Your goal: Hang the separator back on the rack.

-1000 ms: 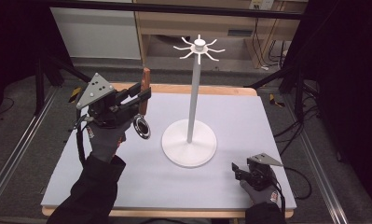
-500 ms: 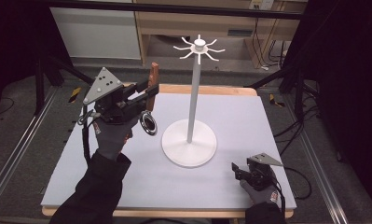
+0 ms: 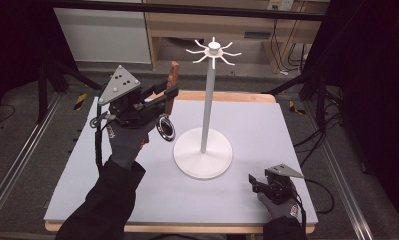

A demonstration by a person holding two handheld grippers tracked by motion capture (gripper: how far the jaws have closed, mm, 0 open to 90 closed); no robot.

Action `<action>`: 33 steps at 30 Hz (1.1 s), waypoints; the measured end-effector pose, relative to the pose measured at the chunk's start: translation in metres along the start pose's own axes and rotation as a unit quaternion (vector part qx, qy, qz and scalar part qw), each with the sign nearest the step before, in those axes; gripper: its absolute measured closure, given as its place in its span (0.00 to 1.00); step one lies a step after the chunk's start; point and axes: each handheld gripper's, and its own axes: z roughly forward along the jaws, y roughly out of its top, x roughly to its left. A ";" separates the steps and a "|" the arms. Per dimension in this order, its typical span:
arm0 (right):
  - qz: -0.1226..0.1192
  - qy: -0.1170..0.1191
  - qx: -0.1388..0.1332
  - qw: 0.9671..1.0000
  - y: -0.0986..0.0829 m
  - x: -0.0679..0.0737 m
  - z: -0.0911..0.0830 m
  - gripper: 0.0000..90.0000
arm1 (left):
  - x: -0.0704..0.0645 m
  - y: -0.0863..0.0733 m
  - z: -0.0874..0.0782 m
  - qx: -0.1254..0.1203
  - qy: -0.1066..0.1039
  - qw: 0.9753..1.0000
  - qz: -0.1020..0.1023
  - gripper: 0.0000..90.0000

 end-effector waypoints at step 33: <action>0.005 0.002 0.000 1.000 0.000 0.000 -0.001 0.38 | -0.011 0.012 0.023 0.002 -0.007 1.000 0.007 0.75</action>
